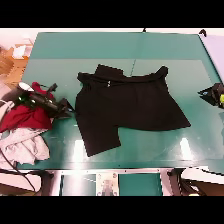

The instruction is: Fold the shirts.

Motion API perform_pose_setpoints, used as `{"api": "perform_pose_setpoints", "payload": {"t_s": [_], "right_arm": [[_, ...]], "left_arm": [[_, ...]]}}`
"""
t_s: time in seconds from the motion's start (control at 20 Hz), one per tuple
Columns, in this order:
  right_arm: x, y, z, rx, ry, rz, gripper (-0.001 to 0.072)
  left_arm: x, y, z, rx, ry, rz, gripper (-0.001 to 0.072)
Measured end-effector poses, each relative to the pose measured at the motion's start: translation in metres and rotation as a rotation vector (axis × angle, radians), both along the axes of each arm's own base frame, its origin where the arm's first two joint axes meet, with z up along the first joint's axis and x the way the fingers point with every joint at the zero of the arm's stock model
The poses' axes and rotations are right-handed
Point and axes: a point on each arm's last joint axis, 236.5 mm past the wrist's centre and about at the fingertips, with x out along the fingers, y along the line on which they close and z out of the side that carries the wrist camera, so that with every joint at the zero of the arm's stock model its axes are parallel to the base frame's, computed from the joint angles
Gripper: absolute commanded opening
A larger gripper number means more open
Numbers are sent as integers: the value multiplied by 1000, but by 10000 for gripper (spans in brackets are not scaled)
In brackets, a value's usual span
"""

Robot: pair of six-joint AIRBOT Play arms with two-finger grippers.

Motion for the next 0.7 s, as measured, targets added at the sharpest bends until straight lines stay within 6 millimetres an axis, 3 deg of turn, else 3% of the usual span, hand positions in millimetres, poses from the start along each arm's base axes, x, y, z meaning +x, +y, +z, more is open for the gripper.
{"api": "perform_pose_setpoints", "payload": {"t_s": [0.1,0.25,0.3,0.45,0.65,0.7], "right_arm": [[-4,4,-5,21,6,-10,293],[-8,7,-9,40,10,-17,293],[-9,9,-9,47,12,-17,292],[-14,13,-6,62,15,-10,256],[-37,15,-4,54,61,-33,258],[-49,15,-6,48,91,-49,319]], "left_arm": [[-3,-19,-7,-42,-16,12,496],[-12,-40,-18,-52,-22,-18,66],[-13,-42,-21,-49,-27,-23,28],[-12,-42,-21,-66,-29,-11,27],[1,-14,-13,-65,-62,64,27],[7,-4,-10,-57,-82,93,27]]}}
